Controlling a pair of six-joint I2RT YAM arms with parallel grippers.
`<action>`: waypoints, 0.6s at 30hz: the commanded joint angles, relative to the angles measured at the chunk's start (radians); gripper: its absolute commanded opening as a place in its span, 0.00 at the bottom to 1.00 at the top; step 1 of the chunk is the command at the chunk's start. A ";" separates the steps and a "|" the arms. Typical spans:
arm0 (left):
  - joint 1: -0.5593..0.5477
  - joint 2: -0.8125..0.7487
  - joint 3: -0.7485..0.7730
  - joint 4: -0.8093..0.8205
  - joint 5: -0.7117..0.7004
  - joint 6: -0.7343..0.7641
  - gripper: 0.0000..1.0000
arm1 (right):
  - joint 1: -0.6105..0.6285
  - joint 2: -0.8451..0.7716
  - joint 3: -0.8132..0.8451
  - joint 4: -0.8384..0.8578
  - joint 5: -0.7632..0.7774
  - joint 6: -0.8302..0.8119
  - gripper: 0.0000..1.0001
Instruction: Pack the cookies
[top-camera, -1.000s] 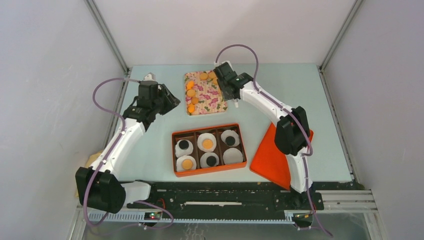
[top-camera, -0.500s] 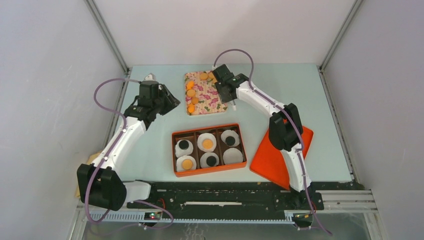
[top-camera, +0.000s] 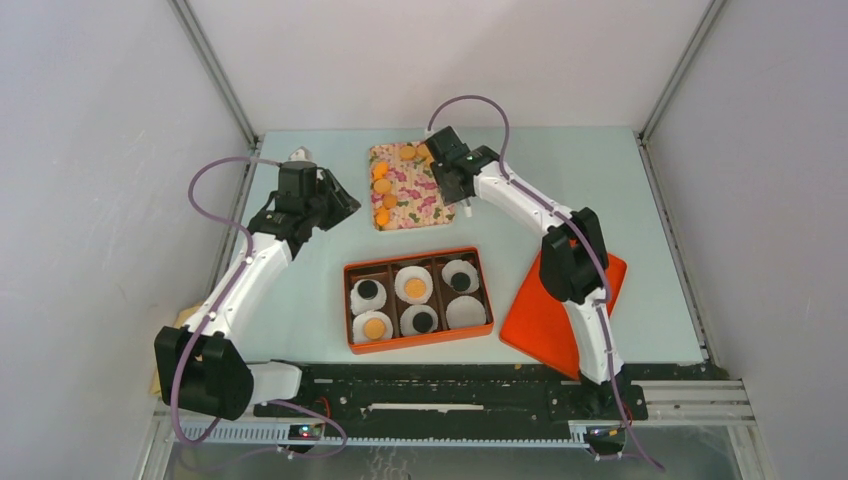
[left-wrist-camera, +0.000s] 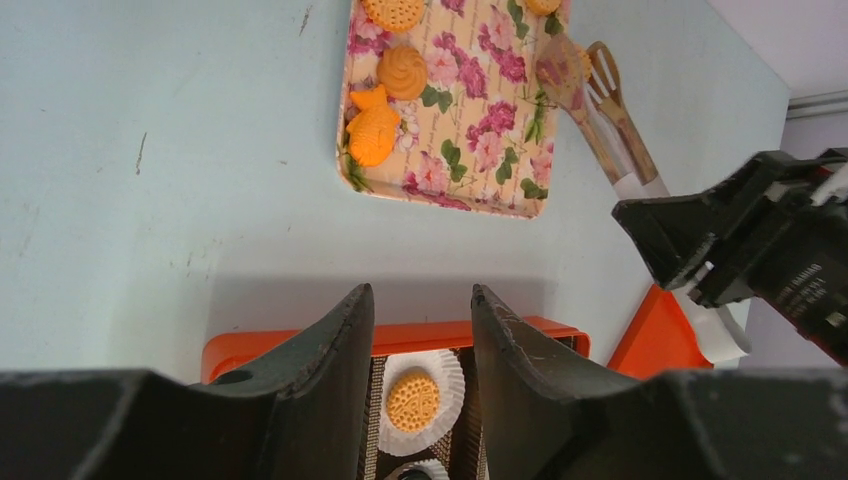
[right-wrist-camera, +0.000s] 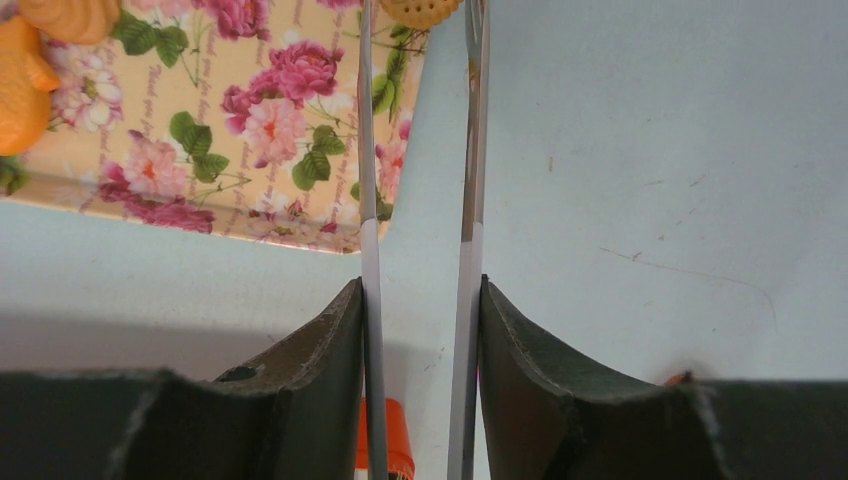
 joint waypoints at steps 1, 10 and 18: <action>0.006 -0.011 0.019 0.019 0.018 0.015 0.46 | 0.017 -0.155 -0.002 0.029 0.038 0.001 0.32; 0.006 -0.011 0.021 0.021 0.034 0.015 0.46 | 0.077 -0.324 -0.139 -0.024 0.037 0.043 0.30; -0.004 -0.024 0.010 0.024 0.031 0.013 0.46 | 0.248 -0.727 -0.504 -0.102 0.028 0.135 0.31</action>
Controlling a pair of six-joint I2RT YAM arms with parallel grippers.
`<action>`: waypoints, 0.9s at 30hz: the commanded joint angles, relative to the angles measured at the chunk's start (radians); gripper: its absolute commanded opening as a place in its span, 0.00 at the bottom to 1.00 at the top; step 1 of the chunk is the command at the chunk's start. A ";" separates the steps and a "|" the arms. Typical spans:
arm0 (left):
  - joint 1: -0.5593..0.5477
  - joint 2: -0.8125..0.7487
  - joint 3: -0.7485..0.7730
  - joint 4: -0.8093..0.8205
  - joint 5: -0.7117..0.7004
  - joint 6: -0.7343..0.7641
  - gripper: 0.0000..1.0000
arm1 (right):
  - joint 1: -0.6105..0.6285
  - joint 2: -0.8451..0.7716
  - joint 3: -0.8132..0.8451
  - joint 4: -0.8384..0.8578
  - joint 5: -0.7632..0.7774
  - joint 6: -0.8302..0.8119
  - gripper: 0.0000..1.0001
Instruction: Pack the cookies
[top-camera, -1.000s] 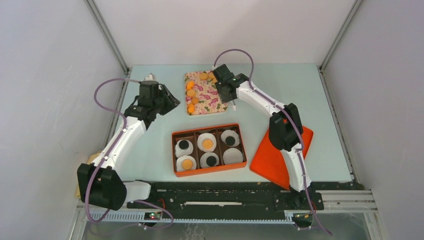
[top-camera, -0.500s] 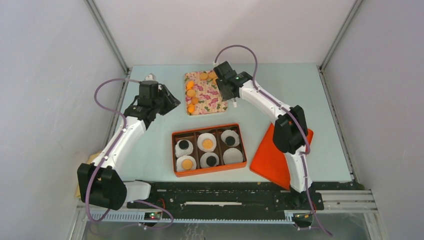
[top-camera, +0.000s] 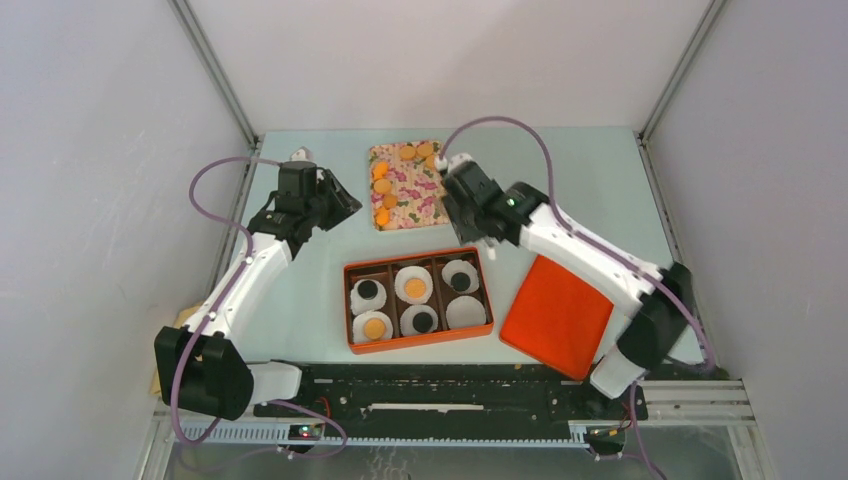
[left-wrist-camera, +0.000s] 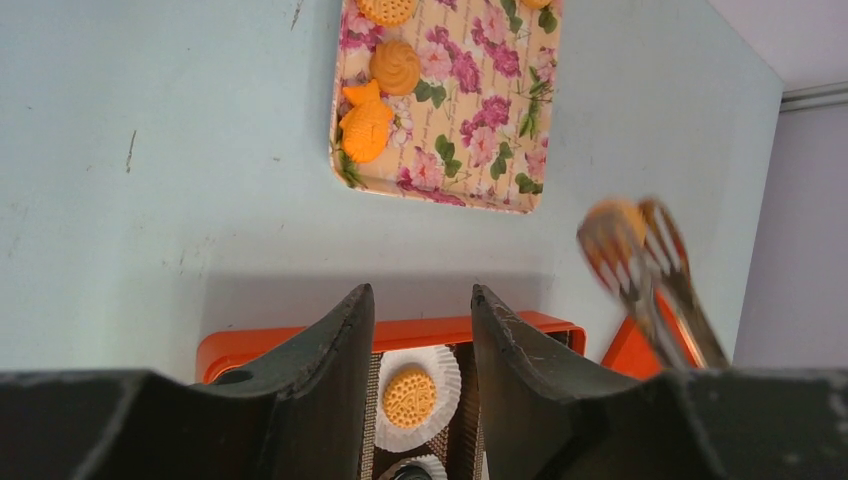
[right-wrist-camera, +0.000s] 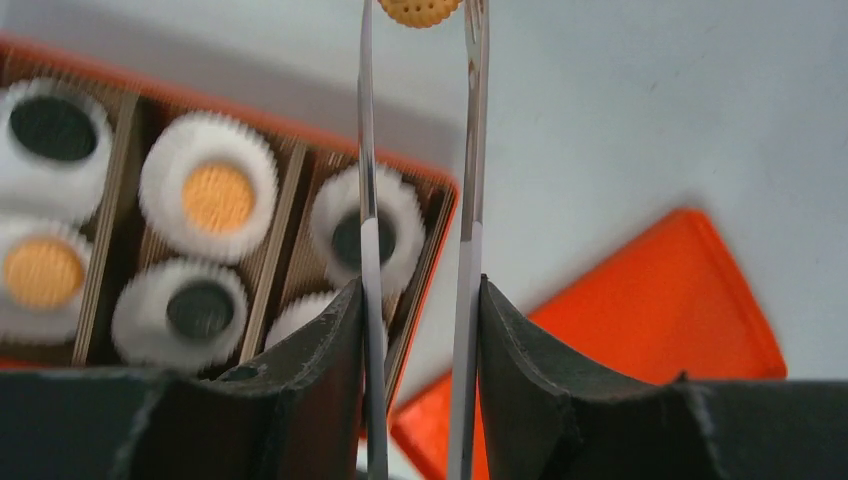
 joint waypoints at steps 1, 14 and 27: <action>-0.010 -0.030 0.009 0.023 0.009 0.013 0.46 | 0.119 -0.262 -0.131 -0.085 0.006 0.096 0.31; -0.090 -0.050 0.012 0.016 -0.017 0.001 0.46 | 0.414 -0.508 -0.368 -0.350 -0.028 0.472 0.32; -0.102 -0.090 -0.002 0.006 -0.032 0.005 0.46 | 0.516 -0.407 -0.409 -0.326 -0.007 0.533 0.34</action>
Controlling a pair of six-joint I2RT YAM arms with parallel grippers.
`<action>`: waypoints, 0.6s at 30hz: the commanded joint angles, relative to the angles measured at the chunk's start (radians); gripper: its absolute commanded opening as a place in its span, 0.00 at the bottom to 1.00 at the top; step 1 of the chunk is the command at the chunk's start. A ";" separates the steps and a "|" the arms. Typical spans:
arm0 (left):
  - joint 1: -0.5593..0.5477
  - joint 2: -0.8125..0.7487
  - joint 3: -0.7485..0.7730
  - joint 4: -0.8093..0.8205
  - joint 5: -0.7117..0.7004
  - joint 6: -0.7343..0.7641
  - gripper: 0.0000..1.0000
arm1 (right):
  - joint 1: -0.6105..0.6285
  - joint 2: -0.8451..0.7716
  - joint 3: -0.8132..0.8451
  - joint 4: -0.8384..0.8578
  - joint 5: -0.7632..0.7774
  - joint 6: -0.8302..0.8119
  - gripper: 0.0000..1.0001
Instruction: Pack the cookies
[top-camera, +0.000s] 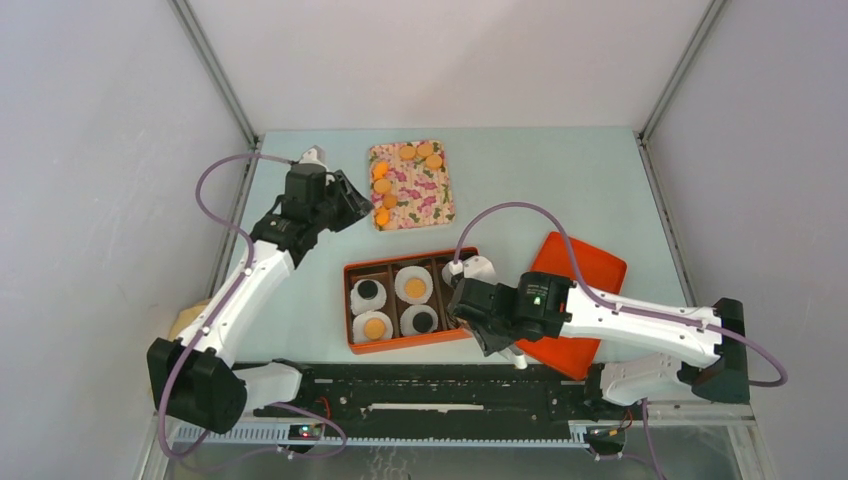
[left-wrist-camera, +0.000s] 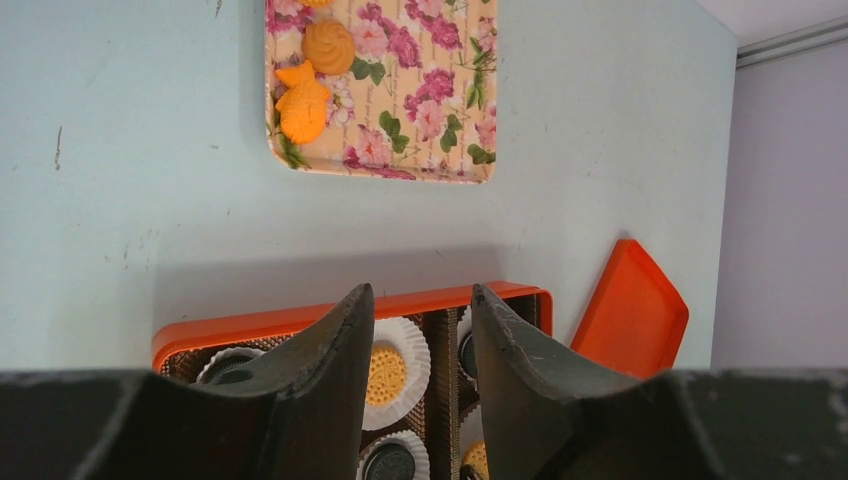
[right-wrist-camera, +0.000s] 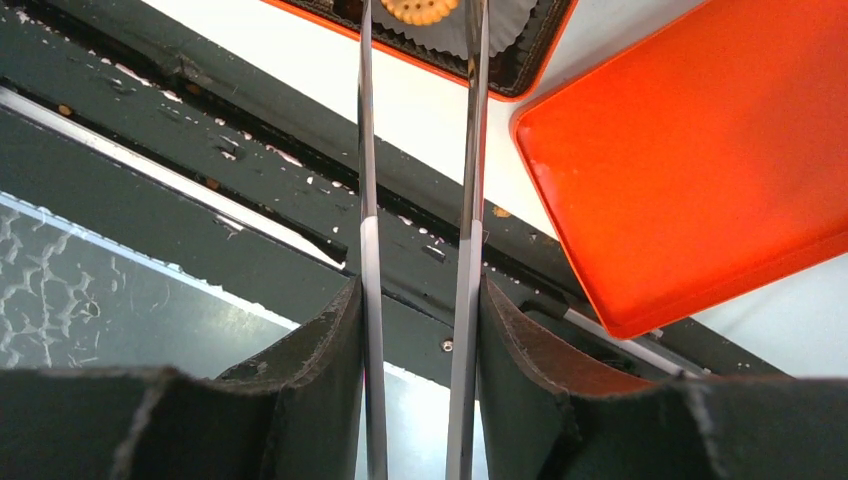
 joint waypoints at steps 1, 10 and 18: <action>-0.006 -0.039 -0.003 0.006 -0.024 0.008 0.46 | 0.010 0.014 0.007 0.017 0.054 0.043 0.35; -0.007 -0.023 0.005 0.006 -0.019 0.011 0.46 | 0.008 0.027 0.007 0.005 0.096 0.043 0.58; -0.006 -0.026 0.011 0.008 -0.016 0.023 0.47 | 0.008 -0.004 0.056 -0.014 0.110 0.030 0.53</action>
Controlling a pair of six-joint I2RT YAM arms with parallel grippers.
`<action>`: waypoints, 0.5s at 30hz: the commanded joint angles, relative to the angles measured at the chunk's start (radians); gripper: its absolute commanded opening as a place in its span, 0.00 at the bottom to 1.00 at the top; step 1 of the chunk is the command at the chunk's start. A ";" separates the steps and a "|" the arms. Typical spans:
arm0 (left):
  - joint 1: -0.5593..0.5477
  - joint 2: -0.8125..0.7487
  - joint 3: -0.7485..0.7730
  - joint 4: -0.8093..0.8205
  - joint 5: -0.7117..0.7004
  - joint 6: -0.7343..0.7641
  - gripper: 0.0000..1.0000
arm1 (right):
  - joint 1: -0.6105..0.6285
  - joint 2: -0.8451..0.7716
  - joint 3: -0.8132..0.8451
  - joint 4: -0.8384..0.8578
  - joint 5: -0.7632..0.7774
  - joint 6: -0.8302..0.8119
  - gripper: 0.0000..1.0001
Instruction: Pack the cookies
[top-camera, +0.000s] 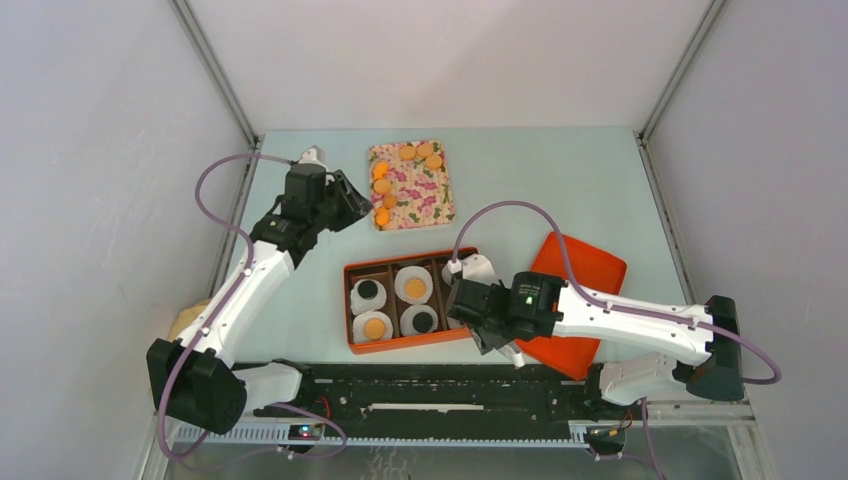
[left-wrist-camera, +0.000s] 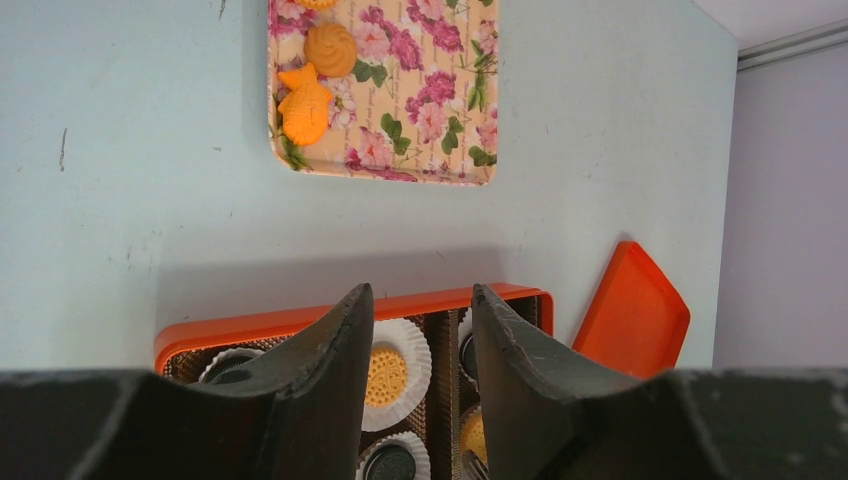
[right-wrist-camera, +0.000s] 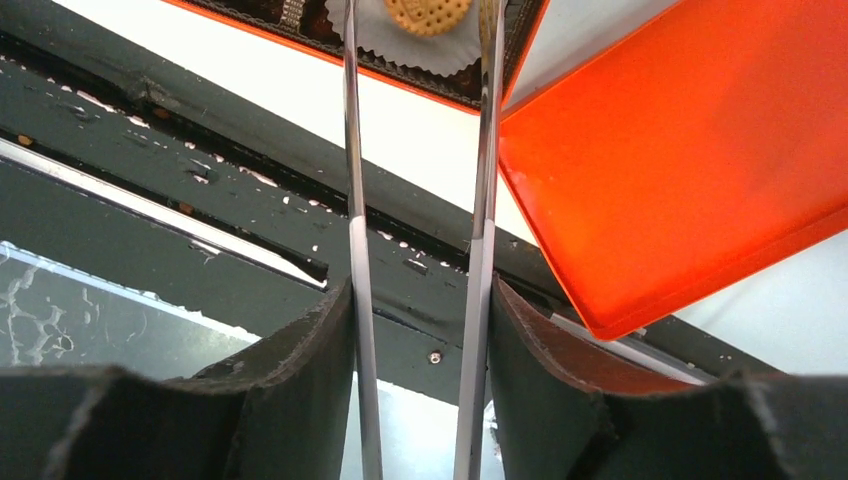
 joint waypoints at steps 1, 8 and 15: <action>-0.007 -0.019 0.011 0.008 -0.008 0.022 0.47 | 0.008 -0.050 0.075 -0.021 0.063 0.012 0.49; -0.006 -0.014 0.026 0.008 -0.011 0.021 0.46 | -0.023 -0.087 0.257 -0.075 0.168 -0.040 0.37; -0.006 0.012 0.025 0.008 -0.019 0.036 0.46 | -0.415 -0.008 0.286 0.195 0.100 -0.213 0.39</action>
